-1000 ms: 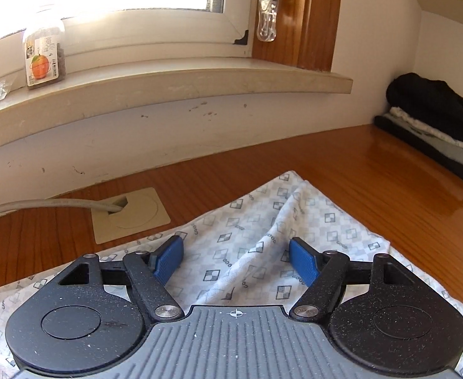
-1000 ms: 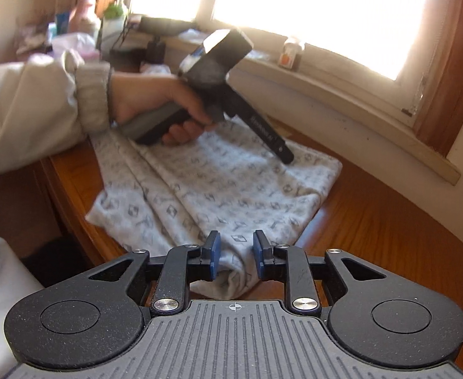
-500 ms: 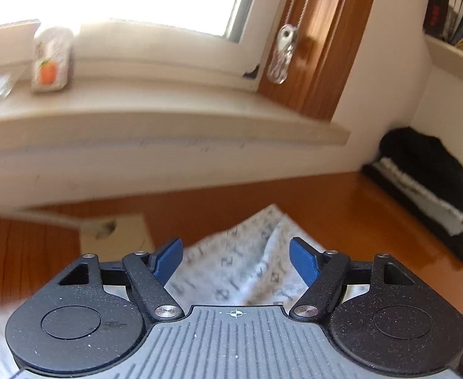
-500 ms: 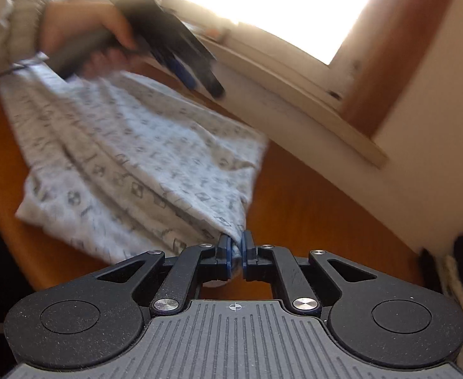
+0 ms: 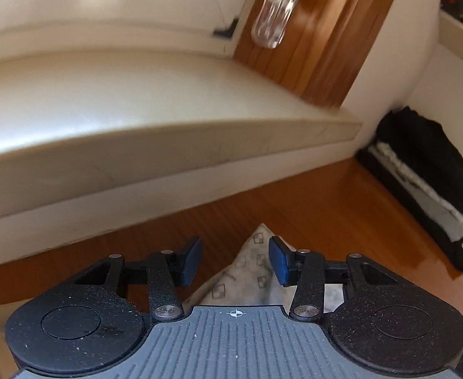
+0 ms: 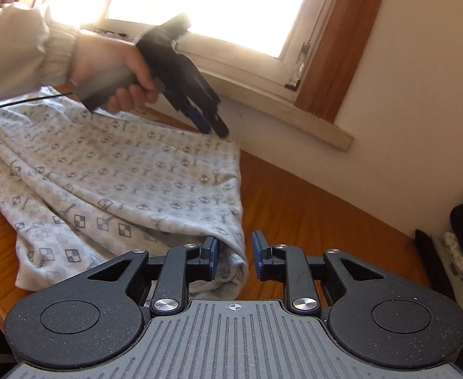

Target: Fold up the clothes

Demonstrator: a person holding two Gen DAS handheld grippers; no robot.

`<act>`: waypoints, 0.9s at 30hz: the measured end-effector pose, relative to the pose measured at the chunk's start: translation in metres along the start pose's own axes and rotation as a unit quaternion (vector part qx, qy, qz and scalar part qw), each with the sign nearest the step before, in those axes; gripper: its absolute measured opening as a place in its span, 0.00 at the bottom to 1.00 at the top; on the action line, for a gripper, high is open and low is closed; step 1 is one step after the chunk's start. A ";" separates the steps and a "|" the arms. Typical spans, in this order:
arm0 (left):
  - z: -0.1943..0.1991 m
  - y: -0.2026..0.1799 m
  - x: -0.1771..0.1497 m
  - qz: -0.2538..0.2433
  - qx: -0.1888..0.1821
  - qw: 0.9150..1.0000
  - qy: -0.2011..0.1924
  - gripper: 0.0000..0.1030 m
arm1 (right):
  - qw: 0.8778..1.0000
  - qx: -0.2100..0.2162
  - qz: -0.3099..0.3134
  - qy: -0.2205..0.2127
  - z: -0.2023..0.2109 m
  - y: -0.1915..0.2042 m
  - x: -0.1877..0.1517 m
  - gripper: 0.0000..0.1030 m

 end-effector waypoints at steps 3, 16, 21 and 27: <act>-0.010 -0.001 -0.001 0.002 -0.015 1.000 0.000 0.38 | 1.000 0.005 -0.018 -0.011 0.001 -0.008 -0.001 0.10; -0.022 -0.017 -0.017 -0.023 0.029 0.999 -0.033 0.01 | 0.999 0.010 -0.043 0.000 0.043 -0.012 -0.032 0.06; -0.024 -0.024 -0.014 -0.047 0.024 0.998 -0.029 0.03 | 0.998 0.005 -0.060 -0.021 0.045 -0.004 -0.027 0.11; -0.023 -0.035 -0.008 -0.071 0.053 0.995 -0.053 0.00 | 0.996 -0.011 -0.072 -0.048 0.054 -0.009 -0.028 0.05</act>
Point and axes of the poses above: each gripper's, at about its wrist camera, not at the fingertips, and z roughly against the way its jaws point, y to its left, x to its top, the point moved 1 cm from there along -z, roughly the way its jaws point, and after that the axes turned 7 degrees about -z, right-handed, at the moved point
